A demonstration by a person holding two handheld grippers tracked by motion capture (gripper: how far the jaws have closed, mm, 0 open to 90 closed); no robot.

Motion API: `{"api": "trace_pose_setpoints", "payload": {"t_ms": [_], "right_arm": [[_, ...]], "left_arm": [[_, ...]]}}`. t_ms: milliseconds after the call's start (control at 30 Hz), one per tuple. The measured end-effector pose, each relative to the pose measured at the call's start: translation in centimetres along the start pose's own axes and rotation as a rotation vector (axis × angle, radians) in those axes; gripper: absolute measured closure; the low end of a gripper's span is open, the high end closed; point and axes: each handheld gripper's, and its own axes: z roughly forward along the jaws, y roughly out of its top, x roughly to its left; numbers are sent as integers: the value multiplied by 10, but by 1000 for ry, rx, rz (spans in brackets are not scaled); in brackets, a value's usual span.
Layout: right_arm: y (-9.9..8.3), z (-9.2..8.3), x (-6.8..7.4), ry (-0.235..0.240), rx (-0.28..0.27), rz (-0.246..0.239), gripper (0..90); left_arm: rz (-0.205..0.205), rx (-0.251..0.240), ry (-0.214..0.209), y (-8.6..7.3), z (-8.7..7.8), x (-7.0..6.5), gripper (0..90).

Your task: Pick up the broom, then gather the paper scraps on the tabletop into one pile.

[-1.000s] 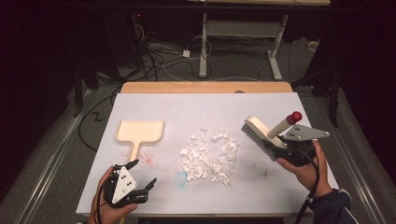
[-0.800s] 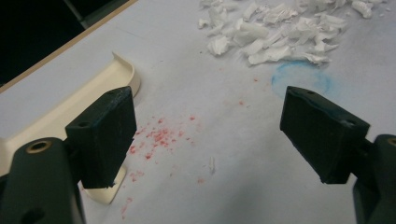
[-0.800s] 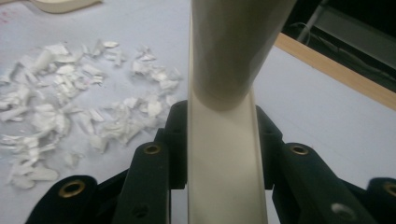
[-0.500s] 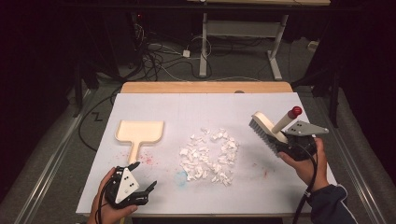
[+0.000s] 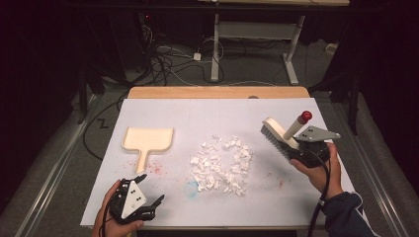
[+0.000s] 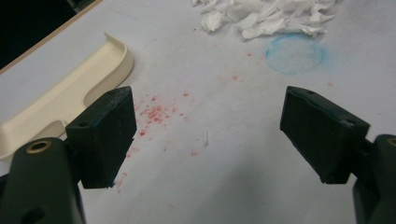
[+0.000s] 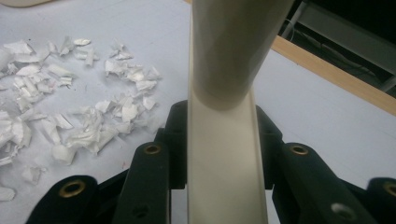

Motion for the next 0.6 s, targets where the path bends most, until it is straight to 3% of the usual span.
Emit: {"api": "trace_pose_setpoints", "payload": {"t_ms": [533, 600], "right_arm": [[-2, 21, 0, -58, 40, -36, 676], [1, 30, 2, -95, 63, -75, 676]], "left_arm": [[-3, 17, -5, -3, 0, -2, 175], [0, 20, -6, -2, 2, -3, 175]]}}
